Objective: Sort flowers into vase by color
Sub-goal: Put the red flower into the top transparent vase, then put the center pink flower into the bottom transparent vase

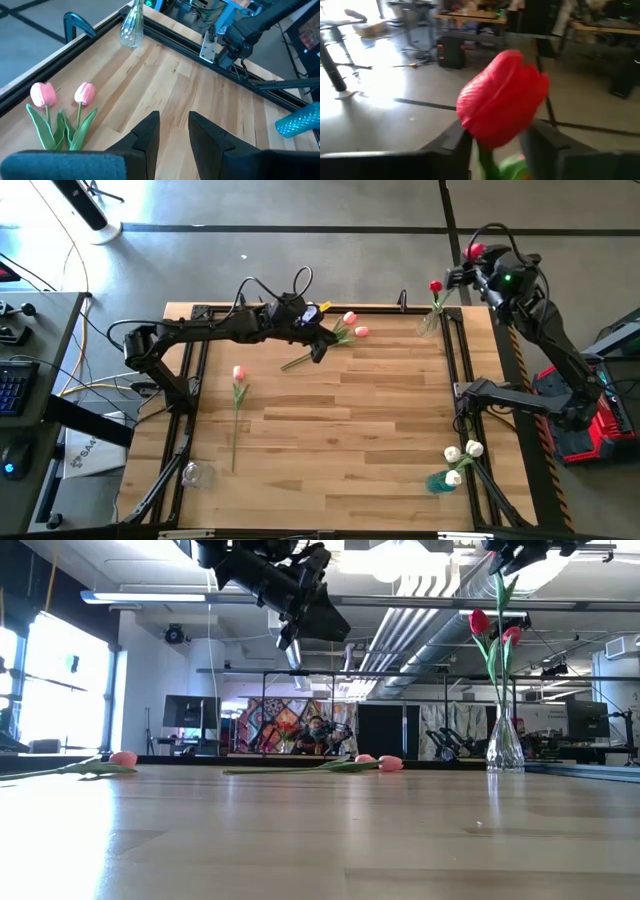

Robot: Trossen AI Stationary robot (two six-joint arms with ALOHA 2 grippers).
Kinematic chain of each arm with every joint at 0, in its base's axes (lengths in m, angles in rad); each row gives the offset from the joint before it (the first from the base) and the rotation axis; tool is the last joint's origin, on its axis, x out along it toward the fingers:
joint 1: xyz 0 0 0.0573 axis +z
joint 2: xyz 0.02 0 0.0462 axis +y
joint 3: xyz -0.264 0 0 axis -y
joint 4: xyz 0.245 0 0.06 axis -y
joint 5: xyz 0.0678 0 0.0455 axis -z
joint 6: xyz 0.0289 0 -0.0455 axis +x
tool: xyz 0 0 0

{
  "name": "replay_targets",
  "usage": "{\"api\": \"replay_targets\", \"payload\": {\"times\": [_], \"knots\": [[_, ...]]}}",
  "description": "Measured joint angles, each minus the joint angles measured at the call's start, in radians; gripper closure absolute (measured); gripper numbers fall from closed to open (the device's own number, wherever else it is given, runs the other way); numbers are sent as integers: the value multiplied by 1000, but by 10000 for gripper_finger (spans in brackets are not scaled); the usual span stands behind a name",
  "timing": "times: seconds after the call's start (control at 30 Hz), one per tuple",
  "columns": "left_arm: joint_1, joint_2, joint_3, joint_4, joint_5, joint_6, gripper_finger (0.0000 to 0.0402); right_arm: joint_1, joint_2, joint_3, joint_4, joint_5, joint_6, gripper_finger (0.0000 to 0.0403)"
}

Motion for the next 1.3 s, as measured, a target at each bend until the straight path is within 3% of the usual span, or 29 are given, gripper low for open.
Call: {"api": "replay_targets", "payload": {"times": [0.17, 0.3, 0.5, 0.67, 0.83, 1.07, 1.3], "knots": [[5, 0, 0, -33, -2, -9, 309, 0, 3, 0, -6, 51, 18, 173], [5, 0, 0, -53, -1, -10, 309, 0, 3, 0, -6, 51, 15, 145], [5, -9, 0, -142, -4, -33, 309, 22, -7, 0, 31, -22, 76, 144], [10, -45, 0, -325, -108, 41, 309, 46, -5, 0, 122, -223, 184, 148], [12, -51, -37, -369, -117, 138, 309, 116, 29, 0, 186, -348, 223, 148], [60, 43, -96, -258, -109, 153, 309, 272, 86, 0, 251, -367, 199, 149], [109, 184, -96, -104, -101, 141, 309, 388, 117, 0, 247, -318, 151, 149]]}}
